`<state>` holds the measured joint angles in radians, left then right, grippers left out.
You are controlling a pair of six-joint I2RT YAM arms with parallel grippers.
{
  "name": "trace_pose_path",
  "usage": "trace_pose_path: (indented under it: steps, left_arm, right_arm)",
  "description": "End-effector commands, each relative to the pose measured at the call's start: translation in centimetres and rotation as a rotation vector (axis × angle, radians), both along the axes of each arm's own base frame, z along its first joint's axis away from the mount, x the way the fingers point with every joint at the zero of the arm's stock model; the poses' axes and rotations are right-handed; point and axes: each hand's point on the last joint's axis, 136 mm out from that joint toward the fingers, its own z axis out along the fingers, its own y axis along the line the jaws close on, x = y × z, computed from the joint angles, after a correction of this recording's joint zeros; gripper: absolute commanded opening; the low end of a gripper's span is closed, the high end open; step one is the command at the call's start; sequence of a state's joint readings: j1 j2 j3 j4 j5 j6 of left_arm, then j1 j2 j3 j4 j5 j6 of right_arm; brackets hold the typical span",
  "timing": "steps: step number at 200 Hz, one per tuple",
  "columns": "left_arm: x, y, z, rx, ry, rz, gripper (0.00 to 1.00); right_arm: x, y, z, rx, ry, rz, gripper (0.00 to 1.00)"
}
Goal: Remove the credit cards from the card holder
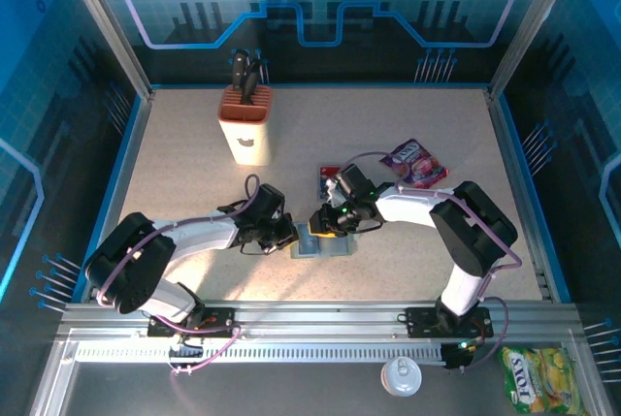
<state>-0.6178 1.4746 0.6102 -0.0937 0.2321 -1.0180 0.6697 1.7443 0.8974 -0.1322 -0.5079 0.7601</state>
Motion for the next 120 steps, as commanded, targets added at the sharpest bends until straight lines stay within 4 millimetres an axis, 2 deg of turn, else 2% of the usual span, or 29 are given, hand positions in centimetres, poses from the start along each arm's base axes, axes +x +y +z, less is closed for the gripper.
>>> trace_pose_path:
  steps: [1,47,120]
  left_arm:
    - [0.7,-0.1,1.4,-0.003,-0.029,-0.009,0.04]
    - [0.7,-0.4,1.5,-0.011,-0.029,-0.016,0.04]
    - [0.2,-0.1,0.1,0.01,0.005,-0.023,0.04]
  right_arm:
    - [-1.0,0.2,-0.8,-0.012,0.024,0.015,0.35]
    - [-1.1,0.1,-0.7,-0.017,0.023,0.02,0.35]
    - [-1.3,0.0,-0.8,-0.027,0.031,0.022,0.35]
